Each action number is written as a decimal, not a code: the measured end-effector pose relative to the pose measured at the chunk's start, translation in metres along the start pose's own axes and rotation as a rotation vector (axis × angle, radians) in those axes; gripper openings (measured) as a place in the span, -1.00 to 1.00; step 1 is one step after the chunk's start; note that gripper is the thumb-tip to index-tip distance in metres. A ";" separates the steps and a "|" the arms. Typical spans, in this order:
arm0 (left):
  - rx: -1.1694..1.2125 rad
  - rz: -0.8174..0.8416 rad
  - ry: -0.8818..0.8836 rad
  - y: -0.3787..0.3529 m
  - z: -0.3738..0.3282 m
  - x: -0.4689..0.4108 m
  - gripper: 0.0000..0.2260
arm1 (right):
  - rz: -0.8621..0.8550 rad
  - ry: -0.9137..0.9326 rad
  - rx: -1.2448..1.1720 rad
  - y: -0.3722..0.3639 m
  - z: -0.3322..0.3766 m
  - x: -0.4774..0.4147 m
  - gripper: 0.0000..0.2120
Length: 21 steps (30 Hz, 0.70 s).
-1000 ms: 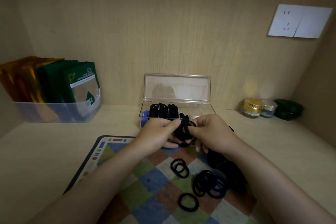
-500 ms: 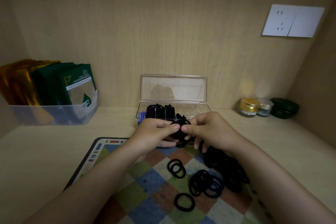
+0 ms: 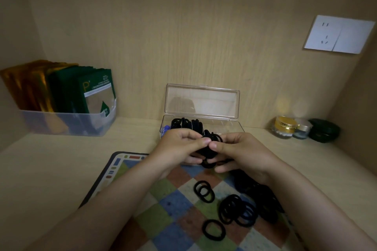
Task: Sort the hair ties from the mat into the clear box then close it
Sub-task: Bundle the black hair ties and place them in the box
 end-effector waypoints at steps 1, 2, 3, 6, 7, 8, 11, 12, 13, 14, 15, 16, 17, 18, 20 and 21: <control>-0.005 0.008 -0.002 -0.001 0.000 0.000 -0.85 | -0.004 -0.001 -0.011 -0.001 0.000 -0.001 -0.76; -0.002 0.015 -0.001 -0.001 0.000 0.000 -0.85 | -0.015 0.001 -0.017 -0.002 -0.001 -0.002 -0.75; 0.014 0.024 0.004 -0.001 -0.001 0.000 -0.84 | -0.029 0.004 -0.026 -0.001 0.000 -0.003 -0.75; 0.048 0.073 0.019 -0.004 -0.003 -0.002 -0.78 | -0.080 0.005 -0.058 0.005 0.002 -0.006 -0.79; 0.011 0.079 0.016 -0.004 -0.006 -0.003 -0.76 | -0.104 0.002 -0.068 0.009 0.005 -0.007 -0.80; -0.046 0.076 0.003 -0.002 -0.009 -0.005 -0.74 | -0.132 -0.001 -0.075 0.014 0.008 -0.009 -0.81; -0.189 0.007 -0.045 0.007 -0.027 -0.018 -0.70 | -0.226 0.003 -0.054 0.031 0.024 -0.021 -0.86; -0.234 -0.044 -0.082 0.013 -0.036 -0.023 -0.71 | -0.258 0.004 -0.022 0.038 0.029 -0.026 -0.86; -0.300 -0.108 -0.140 0.020 -0.046 -0.028 -0.73 | -0.289 0.003 0.024 0.044 0.035 -0.032 -0.85; -0.379 -0.171 -0.204 0.027 -0.056 -0.032 -0.76 | -0.318 0.000 0.072 0.050 0.039 -0.038 -0.82; -0.451 -0.223 -0.255 0.034 -0.064 -0.035 -0.78 | -0.340 -0.008 0.118 0.055 0.042 -0.044 -0.80; -0.510 -0.254 -0.282 0.039 -0.067 -0.039 -0.79 | -0.350 -0.020 0.162 0.057 0.043 -0.051 -0.79; -0.561 -0.266 -0.292 0.042 -0.067 -0.044 -0.79 | -0.351 -0.035 0.215 0.058 0.044 -0.058 -0.78; -0.615 -0.264 -0.296 0.044 -0.064 -0.049 -0.79 | -0.351 -0.049 0.287 0.058 0.045 -0.066 -0.78; -0.720 -0.230 -0.313 0.041 -0.056 -0.059 -0.76 | -0.365 -0.077 0.477 0.058 0.045 -0.079 -0.79; -0.764 -0.203 -0.322 0.038 -0.052 -0.062 -0.73 | -0.375 -0.086 0.586 0.059 0.045 -0.086 -0.78</control>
Point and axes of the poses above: each hand's wrist, its own x-axis away from the middle knuckle, its own y-axis out of the back of the hand, z = x × y, the point moved 10 cm from there along -x, towards the middle knuckle
